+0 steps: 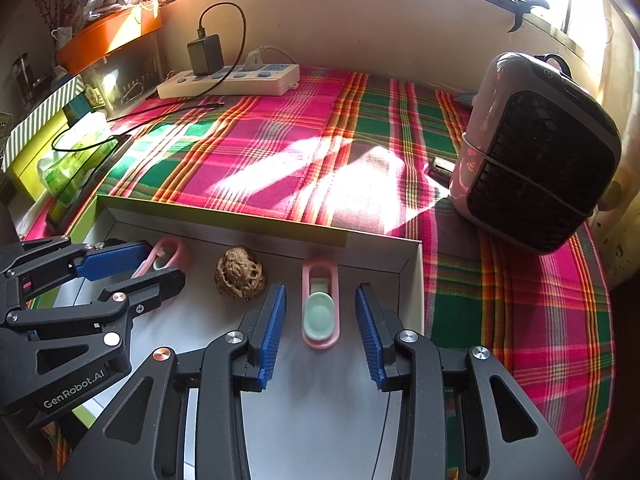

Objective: Organize objects
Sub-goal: 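Open the right gripper releasing the pink case while the left gripper releases the pink clip, then move both open grippers out of the box toward the white spool and brush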

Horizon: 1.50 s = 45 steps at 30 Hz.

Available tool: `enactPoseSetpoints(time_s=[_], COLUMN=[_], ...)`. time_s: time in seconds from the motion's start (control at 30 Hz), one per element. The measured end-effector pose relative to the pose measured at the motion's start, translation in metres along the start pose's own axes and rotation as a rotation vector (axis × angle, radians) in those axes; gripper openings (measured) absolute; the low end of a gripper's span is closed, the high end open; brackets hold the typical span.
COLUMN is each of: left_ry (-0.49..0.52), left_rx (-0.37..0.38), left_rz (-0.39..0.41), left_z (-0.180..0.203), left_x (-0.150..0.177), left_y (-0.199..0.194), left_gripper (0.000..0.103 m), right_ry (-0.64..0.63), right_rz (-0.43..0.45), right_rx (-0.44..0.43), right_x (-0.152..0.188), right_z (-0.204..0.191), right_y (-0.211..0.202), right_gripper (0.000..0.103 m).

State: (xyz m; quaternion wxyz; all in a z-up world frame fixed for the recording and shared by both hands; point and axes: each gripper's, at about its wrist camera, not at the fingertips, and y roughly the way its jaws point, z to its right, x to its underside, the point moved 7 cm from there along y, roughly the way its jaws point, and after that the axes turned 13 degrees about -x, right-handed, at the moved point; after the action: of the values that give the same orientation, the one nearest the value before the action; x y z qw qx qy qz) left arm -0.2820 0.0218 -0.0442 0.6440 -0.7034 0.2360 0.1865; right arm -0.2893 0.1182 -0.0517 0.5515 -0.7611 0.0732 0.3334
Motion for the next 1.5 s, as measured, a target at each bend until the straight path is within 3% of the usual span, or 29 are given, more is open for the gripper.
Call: enactPoseSetpoints(time_s=[0.83,1.5], left_ry=[-0.039,-0.097], left_rx=[0.009,0.035], left_rz=[0.1,0.121], left_z=[-0.018,-0.042], left_x=[0.026,0.086], left_y=[-0.065,-0.106], left_gripper=[0.036,0.036], right_ry=[0.025,0.009], right_rz=[0.095,0.144], right_rx=[-0.015,-0.026], right_x=[0.026,0.078], right_z=[-0.018,-0.038], right_y=[-0.056,-0.096], right_gripper=[0.041,0.041])
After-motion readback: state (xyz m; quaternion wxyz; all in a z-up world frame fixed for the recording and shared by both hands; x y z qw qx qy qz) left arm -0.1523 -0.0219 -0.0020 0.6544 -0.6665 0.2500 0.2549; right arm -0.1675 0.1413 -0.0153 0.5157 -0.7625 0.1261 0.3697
